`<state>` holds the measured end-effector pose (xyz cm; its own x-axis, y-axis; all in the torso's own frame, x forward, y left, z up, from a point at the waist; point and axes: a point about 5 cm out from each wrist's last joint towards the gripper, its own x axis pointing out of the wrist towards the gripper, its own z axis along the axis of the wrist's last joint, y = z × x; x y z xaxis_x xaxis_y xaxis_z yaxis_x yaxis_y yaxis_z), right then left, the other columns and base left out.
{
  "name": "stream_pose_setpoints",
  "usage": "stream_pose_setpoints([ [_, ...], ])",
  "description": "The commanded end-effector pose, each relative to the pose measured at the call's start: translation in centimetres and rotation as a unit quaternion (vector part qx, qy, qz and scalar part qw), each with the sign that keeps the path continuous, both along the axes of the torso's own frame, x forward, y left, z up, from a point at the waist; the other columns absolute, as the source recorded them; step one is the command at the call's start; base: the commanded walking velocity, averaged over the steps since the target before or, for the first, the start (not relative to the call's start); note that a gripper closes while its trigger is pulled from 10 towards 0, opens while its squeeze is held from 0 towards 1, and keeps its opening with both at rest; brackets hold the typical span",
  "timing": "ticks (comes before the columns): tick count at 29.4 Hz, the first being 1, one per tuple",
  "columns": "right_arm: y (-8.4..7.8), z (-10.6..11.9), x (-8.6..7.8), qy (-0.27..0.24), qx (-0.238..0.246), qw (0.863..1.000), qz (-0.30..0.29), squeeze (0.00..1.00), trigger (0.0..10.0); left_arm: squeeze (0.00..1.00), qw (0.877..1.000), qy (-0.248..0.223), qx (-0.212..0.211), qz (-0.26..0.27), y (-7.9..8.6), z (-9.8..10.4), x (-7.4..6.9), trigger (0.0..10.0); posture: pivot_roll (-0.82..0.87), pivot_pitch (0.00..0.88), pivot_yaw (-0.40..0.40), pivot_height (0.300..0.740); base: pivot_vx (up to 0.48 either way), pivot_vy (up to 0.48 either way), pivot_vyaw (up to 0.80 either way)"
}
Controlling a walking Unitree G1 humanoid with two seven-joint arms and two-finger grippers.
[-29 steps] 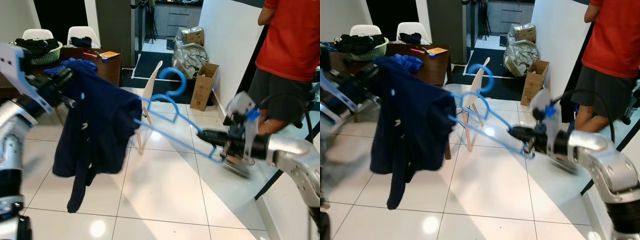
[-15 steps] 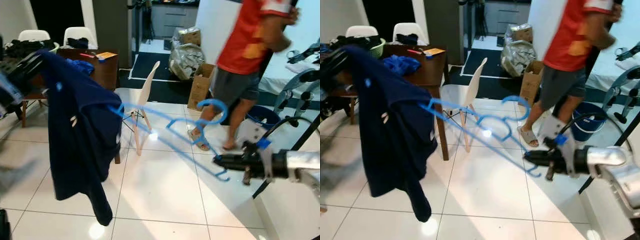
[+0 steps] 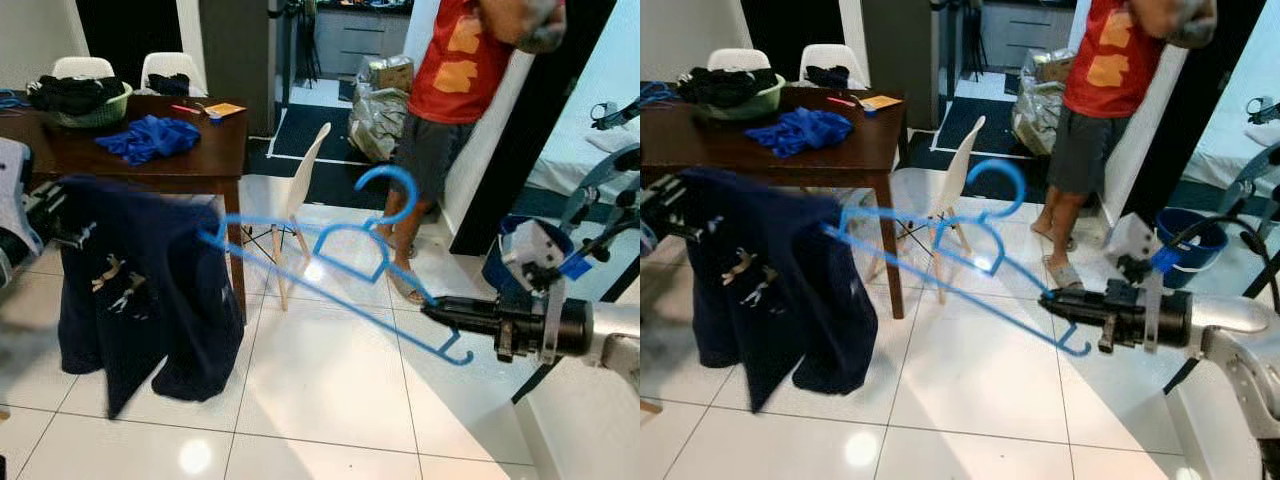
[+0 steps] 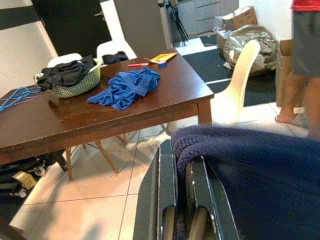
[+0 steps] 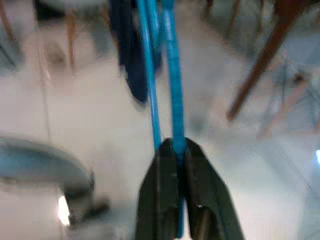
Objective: Hang hanger
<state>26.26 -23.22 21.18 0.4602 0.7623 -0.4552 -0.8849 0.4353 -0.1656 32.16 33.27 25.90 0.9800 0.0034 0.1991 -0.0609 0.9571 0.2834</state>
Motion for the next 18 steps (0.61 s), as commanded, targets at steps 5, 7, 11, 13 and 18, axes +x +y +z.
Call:
stream_pose_setpoints([
  [5,-1.8,-2.2,0.1,0.003,-0.179,0.984,-0.019,0.0,0.0,0.0,0.999,-0.03,-0.011,-0.004,-0.5,0.9,0.5,0.0,0.02,0.0,-0.049,0.74,0.0,0.0,0.0],
  [7,-1.3,-2.0,0.5,-0.015,-0.186,0.982,-0.019,0.0,0.0,0.0,0.999,-0.034,-0.02,-0.021,-1.3,0.8,0.8,0.0,0.02,0.0,-0.049,0.74,0.0,0.0,0.0],
  [11,1.1,-1.7,1.3,-0.054,-0.183,0.982,-0.007,0.0,0.0,0.0,0.99,-0.038,-0.073,-0.118,-6.1,-0.3,1.7,0.0,0.03,0.0,-0.05,0.74,0.0,0.0,0.0],
  [13,1.1,-1.7,1.3,-0.054,-0.183,0.982,-0.007,0.0,0.0,0.0,0.99,-0.038,-0.073,-0.118,-6.1,-0.3,1.7,0.0,0.03,0.0,-0.05,0.74,0.0,0.0,0.0],
  [18,5.8,-2.3,-0.2,-0.02,-0.116,0.988,0.097,0.0,0.0,0.0,0.969,-0.041,-0.11,-0.218,-13.5,-1.4,2.7,0.0,0.02,0.0,-0.052,0.74,0.0,0.0,0.0],
])
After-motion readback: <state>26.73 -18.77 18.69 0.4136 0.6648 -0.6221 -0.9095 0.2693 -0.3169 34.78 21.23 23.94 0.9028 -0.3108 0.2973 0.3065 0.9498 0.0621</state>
